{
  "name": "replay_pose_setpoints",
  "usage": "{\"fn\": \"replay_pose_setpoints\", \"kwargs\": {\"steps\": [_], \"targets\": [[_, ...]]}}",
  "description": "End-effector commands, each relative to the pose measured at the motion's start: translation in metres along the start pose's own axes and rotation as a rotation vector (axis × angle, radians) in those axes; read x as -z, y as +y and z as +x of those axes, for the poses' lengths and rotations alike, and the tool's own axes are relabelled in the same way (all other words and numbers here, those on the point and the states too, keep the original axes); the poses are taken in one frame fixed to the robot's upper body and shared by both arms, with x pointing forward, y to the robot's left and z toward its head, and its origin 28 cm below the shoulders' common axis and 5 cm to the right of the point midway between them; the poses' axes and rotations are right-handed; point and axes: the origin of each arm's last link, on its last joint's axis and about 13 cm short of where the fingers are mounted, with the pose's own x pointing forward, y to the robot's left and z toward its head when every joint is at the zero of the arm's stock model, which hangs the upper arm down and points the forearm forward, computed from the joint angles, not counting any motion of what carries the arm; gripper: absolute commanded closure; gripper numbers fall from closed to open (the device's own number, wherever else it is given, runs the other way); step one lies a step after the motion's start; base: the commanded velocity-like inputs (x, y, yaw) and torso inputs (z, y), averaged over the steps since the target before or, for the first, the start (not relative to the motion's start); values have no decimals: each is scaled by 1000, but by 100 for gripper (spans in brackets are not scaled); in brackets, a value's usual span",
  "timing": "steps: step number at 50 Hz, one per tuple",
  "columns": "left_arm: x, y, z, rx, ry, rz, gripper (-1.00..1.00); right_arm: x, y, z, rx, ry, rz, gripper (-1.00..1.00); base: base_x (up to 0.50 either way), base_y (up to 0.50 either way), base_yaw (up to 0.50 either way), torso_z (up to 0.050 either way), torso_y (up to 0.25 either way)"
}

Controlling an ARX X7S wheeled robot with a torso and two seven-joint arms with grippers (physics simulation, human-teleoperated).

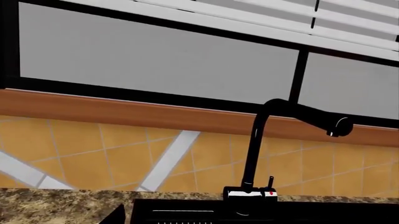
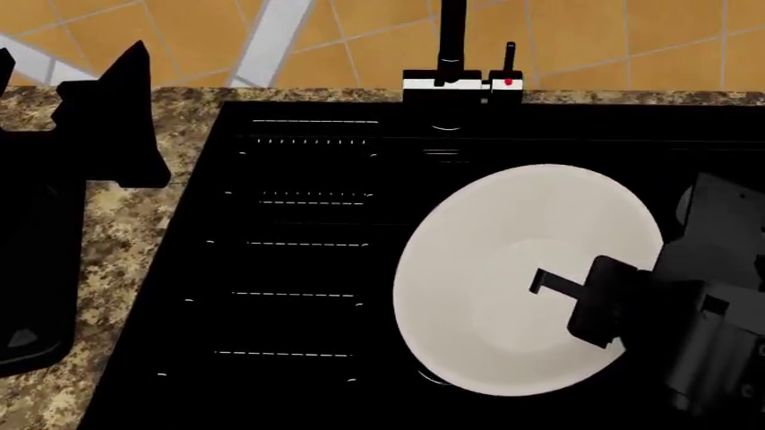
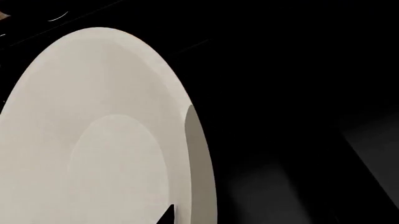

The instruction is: Move the fresh-baked cupcake off the tray onto the counter, and place the bowl used for mixing into the sink.

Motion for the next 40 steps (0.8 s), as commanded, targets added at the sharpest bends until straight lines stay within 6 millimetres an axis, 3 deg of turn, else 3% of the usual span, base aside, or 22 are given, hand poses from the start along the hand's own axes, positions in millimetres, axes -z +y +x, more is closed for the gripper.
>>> {"fn": "replay_pose_setpoints", "kwargs": {"steps": [1,17,31,40], "targets": [[0,0,0,2,-1,-5,-100,-5,7,9,13,20,-30,100,0,0,0,0,0],[-1,1,0,1,-4,-10,-100,-13,16,31,-7,161,-18,100,0,0,0,0,1],[-1,0,0,3,-3,-10,-100,-20,19,50,152,245,-11,100,0,0,0,0,0],[-1,0,-1,2,-5,-15,-100,-27,27,61,138,276,-108,100,0,0,0,0,0]]}}
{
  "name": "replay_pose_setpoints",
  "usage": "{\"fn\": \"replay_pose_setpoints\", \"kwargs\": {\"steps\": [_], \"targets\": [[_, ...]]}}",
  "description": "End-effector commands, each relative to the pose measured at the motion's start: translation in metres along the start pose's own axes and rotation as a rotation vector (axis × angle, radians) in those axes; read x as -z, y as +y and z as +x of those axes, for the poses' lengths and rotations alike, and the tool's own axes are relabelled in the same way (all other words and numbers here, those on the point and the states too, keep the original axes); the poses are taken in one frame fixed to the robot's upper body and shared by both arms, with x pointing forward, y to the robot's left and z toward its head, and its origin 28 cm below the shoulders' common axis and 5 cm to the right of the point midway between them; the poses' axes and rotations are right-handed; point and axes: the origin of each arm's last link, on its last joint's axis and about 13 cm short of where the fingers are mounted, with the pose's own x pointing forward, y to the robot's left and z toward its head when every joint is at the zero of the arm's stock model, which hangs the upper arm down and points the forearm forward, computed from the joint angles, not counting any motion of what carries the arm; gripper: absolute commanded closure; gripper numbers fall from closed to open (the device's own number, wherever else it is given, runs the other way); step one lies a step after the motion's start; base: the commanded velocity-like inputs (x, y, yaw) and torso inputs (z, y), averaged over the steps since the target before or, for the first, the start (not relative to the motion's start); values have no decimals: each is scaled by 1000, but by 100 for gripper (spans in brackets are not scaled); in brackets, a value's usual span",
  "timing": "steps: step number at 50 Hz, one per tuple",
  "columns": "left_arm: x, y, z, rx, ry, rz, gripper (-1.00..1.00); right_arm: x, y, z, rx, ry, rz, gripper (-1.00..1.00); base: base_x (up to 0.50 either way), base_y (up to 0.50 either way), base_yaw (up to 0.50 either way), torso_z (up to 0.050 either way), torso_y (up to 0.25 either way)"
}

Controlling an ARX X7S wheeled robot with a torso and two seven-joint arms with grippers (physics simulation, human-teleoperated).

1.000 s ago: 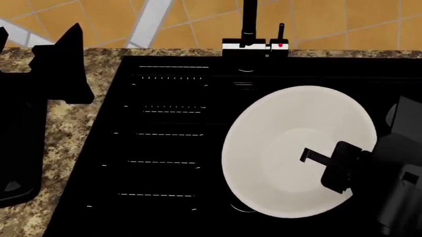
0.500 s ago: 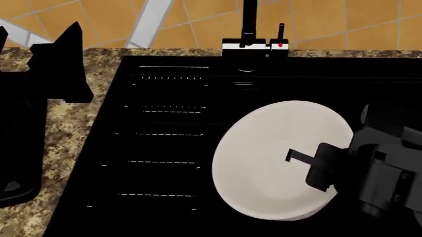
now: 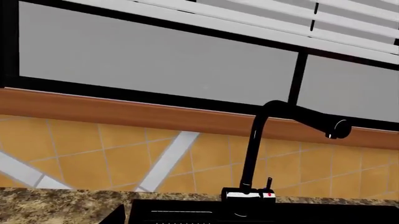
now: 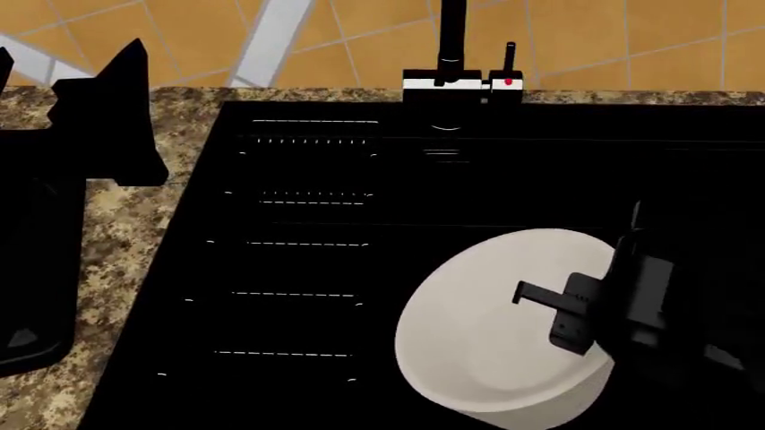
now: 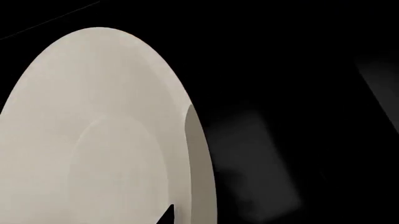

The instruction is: Move the fresh-baked cupcake off the tray onto the counter, and place the bowl used for mixing into the sink.

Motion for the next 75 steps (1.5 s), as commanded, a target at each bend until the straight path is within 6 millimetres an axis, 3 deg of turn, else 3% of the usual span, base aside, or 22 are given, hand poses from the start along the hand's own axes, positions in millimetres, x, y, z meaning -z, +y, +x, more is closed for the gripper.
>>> {"fn": "replay_pose_setpoints", "kwargs": {"steps": [1,20,35,36,42,51,59,62,67,70,75], "targets": [[0,0,0,0,-2,-4,-100,-15,9,8,25,30,-63,100,0,0,0,0,0],[0,0,-1,-1,-2,-6,-100,-4,9,19,58,115,-63,100,0,0,0,0,1],[0,0,0,2,1,-10,-100,7,9,27,162,134,-161,100,0,0,0,0,0],[0,0,0,2,0,-9,-100,5,10,24,160,137,-173,-100,0,0,0,0,0],[0,0,0,2,-1,-10,-100,-7,10,15,199,81,-165,-100,0,0,0,0,0],[0,0,-1,2,-2,-11,-100,-49,10,-23,291,-149,-158,-100,0,0,0,0,0],[-1,0,-1,-1,-3,-9,-100,-60,12,-76,275,-288,-182,-100,0,0,0,0,0],[-1,0,-1,-1,-3,-7,-100,-64,11,-115,223,-387,-171,-100,0,0,0,0,0],[-1,0,-2,0,-4,-5,-100,-62,4,-160,180,-515,-165,-100,0,0,0,0,0],[-1,0,-2,-1,-6,-6,-100,-50,-2,-183,175,-602,-169,-100,0,0,0,0,0],[-1,0,-2,3,-4,-4,-100,-26,-8,-195,135,-728,-166,-100,0,0,0,0,0]]}}
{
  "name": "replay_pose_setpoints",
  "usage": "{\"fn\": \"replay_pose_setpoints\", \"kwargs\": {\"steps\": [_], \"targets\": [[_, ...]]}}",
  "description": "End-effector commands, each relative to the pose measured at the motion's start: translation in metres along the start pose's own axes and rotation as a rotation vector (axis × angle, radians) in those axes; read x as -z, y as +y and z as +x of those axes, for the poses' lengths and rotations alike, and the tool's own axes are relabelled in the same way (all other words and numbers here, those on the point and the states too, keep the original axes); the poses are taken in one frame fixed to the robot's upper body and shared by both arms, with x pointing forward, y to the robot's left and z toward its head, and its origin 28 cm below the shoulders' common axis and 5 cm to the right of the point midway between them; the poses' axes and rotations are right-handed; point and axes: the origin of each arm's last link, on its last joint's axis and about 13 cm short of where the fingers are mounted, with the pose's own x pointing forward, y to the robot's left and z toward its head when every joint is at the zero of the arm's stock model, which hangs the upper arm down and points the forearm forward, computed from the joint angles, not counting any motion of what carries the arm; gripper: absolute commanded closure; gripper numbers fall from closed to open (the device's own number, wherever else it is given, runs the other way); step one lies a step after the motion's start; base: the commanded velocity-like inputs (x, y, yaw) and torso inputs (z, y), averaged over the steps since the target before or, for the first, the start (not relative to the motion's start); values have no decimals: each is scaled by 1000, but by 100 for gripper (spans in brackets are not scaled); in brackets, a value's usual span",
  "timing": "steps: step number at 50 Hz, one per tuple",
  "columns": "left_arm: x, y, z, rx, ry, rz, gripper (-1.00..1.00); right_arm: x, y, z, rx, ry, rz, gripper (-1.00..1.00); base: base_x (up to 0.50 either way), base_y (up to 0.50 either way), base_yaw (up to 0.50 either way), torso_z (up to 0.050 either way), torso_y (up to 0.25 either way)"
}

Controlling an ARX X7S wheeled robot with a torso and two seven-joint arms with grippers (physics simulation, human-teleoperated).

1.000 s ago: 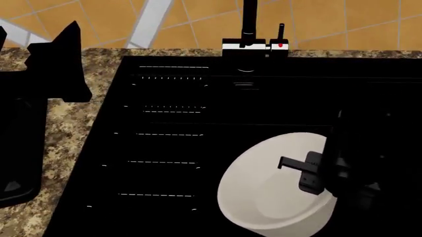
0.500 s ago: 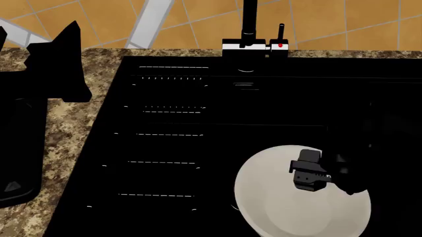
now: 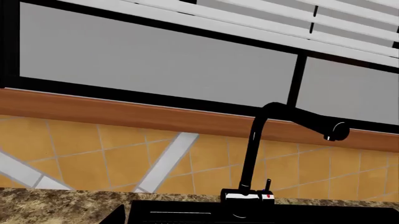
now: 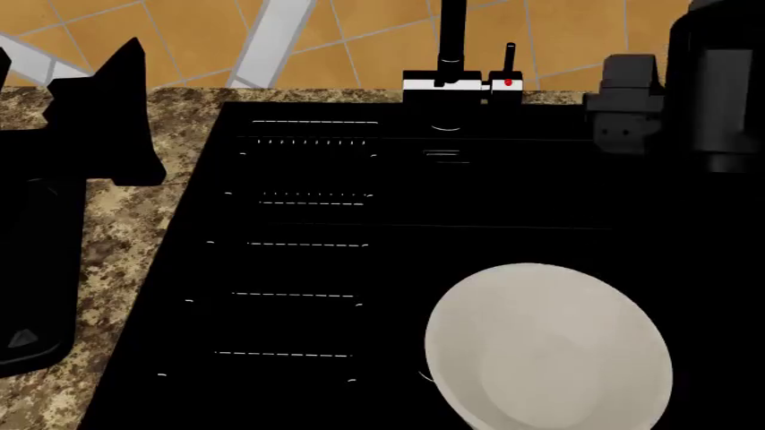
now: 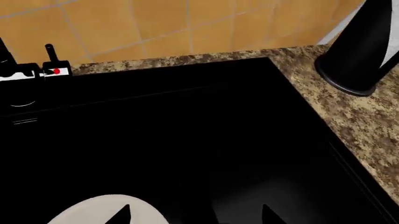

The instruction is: Move the fresh-baked cupcake off the tray onto the counter, and place the bowl used for mixing into the sink.

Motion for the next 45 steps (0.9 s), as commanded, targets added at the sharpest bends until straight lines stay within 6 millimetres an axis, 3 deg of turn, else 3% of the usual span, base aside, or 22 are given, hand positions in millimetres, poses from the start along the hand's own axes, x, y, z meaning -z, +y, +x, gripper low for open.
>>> {"fn": "replay_pose_setpoints", "kwargs": {"steps": [1,8,14,19,28,36,45], "targets": [[0,0,0,2,-2,4,-100,13,-24,-70,-22,-289,50,-100,0,0,0,0,0],[0,0,0,4,-1,3,-100,51,-34,-102,-37,-448,57,-100,0,0,0,0,0],[0,-1,0,3,-1,8,-100,76,-31,-110,-49,-518,47,-100,0,0,0,0,0],[0,0,0,2,-2,4,-100,96,-21,-102,-48,-573,-15,-100,0,0,0,0,0],[0,0,0,1,-5,1,-100,119,-11,-90,-92,-571,24,-100,0,0,0,0,0],[0,0,-1,-3,-7,3,-100,135,-6,-99,-194,-713,28,-100,0,0,0,0,0],[0,0,-1,-5,-10,7,-100,147,0,-96,-265,-705,25,-100,0,0,0,0,0]]}}
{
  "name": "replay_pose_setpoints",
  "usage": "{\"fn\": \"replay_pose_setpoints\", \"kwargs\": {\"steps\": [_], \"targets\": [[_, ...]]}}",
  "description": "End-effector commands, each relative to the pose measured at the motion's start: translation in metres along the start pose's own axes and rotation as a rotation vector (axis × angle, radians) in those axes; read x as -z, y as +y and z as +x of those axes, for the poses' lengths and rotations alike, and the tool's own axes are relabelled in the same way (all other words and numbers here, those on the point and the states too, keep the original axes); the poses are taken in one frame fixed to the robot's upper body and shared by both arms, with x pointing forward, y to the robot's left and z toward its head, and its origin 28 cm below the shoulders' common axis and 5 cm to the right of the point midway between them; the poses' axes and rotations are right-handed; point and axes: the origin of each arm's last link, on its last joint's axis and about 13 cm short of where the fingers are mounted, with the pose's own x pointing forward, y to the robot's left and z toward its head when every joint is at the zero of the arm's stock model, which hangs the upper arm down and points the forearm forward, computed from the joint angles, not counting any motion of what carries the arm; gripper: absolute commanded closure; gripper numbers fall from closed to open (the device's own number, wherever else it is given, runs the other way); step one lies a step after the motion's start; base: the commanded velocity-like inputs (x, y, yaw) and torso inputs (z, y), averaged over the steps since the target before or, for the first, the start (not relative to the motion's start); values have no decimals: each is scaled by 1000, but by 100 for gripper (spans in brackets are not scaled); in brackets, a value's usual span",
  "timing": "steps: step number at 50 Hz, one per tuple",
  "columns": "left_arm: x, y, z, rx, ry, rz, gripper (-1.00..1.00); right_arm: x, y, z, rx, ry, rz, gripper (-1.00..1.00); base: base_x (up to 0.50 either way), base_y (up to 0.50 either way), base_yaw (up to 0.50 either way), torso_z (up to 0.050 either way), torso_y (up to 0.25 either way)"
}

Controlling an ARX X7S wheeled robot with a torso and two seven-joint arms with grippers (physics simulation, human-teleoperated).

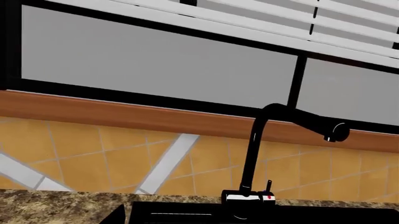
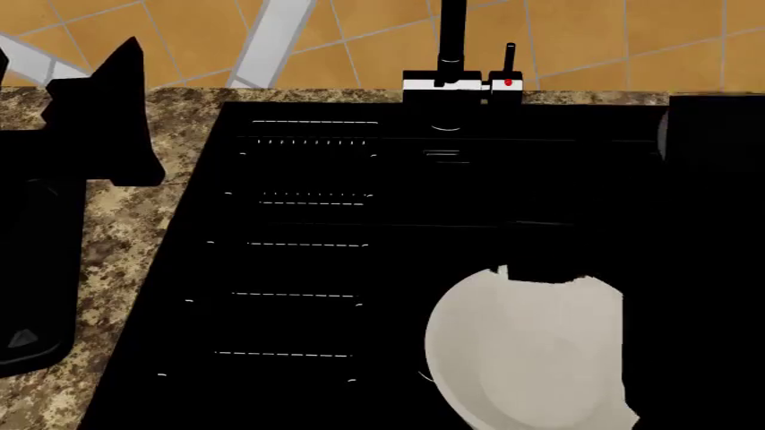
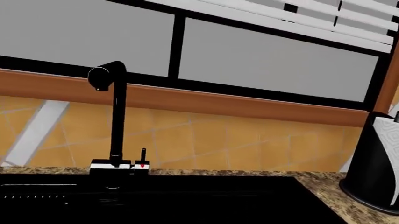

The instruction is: Move the fresh-baked cupcake off the tray onto the counter, and place the bowl used for mixing into the sink.

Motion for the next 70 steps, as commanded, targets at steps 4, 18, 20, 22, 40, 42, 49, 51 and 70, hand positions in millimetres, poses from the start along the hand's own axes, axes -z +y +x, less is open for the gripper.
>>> {"fn": "replay_pose_setpoints", "kwargs": {"steps": [4,18,20,22,40,42,49,51,70], "targets": [[0,0,0,-2,-2,5,-100,16,6,-14,-138,-37,59,-100,0,0,0,0,0],[0,0,0,3,-2,4,-100,12,4,-12,-117,-82,82,-100,0,0,0,0,0],[0,0,0,0,-6,4,-100,12,3,-12,-119,-81,89,-100,0,0,0,0,0],[0,0,0,-4,-7,4,-100,12,3,-12,-117,-82,91,-100,0,0,0,0,0],[-5,-1,-4,3,-55,-3,-100,5,2,-12,-120,-103,82,-100,0,0,0,0,0],[-4,-2,-4,6,-56,6,-100,5,2,-12,-119,-104,80,-100,0,0,0,0,0],[-13,-1,-7,8,-80,-13,-100,4,1,-11,-117,-107,89,-100,0,0,0,0,0],[-16,-3,-10,19,-63,-19,-100,5,2,-9,-121,-105,89,-100,0,0,0,0,0],[-40,-5,-20,27,-97,-25,-100,1,4,-9,-129,-132,77,-100,0,83,0,0,0]]}}
